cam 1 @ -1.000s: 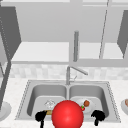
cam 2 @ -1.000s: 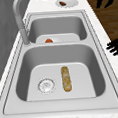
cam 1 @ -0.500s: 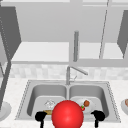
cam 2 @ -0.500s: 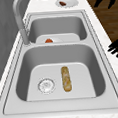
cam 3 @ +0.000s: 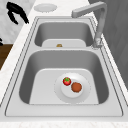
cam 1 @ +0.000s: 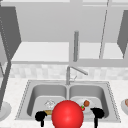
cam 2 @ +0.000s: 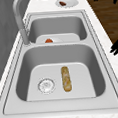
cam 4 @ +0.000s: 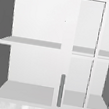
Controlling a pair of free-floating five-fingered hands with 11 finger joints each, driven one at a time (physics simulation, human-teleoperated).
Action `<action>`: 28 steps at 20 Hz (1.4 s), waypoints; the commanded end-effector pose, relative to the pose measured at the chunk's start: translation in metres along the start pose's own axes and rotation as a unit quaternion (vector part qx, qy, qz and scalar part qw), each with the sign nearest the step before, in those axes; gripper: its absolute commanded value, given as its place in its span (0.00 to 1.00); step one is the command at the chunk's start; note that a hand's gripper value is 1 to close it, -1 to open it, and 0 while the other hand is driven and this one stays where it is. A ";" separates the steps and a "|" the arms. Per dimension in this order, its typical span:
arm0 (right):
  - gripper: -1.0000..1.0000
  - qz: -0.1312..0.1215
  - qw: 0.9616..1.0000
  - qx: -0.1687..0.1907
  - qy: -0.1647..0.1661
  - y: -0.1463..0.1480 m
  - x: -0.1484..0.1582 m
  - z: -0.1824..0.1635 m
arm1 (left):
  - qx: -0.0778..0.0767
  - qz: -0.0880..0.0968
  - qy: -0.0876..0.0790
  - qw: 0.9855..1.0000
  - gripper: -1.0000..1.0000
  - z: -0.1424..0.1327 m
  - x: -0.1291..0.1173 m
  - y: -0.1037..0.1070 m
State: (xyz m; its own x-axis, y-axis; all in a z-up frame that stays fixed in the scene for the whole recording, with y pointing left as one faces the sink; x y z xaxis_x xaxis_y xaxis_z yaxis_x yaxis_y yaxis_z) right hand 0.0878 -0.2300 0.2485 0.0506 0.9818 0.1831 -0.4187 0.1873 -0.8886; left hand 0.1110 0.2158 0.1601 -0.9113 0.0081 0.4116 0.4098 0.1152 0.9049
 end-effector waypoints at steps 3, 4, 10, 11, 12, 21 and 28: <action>0.00 -0.038 0.999 -0.022 0.004 -0.020 0.024 0.014 | 0.001 -0.001 0.000 1.000 0.50 0.000 0.000 0.000; 0.00 -0.038 0.999 -0.031 0.007 -0.023 0.028 0.017 | 0.001 -0.001 0.001 1.000 0.50 0.000 0.000 0.000; 0.00 -0.047 0.997 -0.062 0.015 -0.042 0.047 0.034 | 0.002 -0.003 0.001 1.000 0.50 0.000 0.000 0.000; 0.00 -0.049 0.996 -0.068 0.016 -0.045 0.050 0.036 | 0.002 -0.003 0.002 1.000 0.50 0.000 0.000 0.000; 0.00 -0.052 0.996 -0.072 0.018 -0.048 0.052 0.038 | 0.002 -0.003 0.002 1.000 0.50 0.000 0.000 0.000; 0.00 -0.079 0.992 -0.093 0.027 -0.063 0.069 0.047 | 0.003 -0.004 0.002 1.000 0.50 0.000 0.000 0.000; 0.00 -0.041 0.996 -0.081 0.019 -0.067 0.073 0.053 | 0.003 -0.004 0.002 1.000 0.50 0.000 -0.001 0.000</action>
State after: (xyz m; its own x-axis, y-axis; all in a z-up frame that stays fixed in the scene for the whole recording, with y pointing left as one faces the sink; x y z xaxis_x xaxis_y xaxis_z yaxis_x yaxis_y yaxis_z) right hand 0.0715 -0.1735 0.3442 0.1142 0.9626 0.2458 -0.2601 0.2678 -0.9277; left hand 0.1113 0.2155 0.1597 -0.9147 0.0022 0.4041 0.4014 0.1215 0.9078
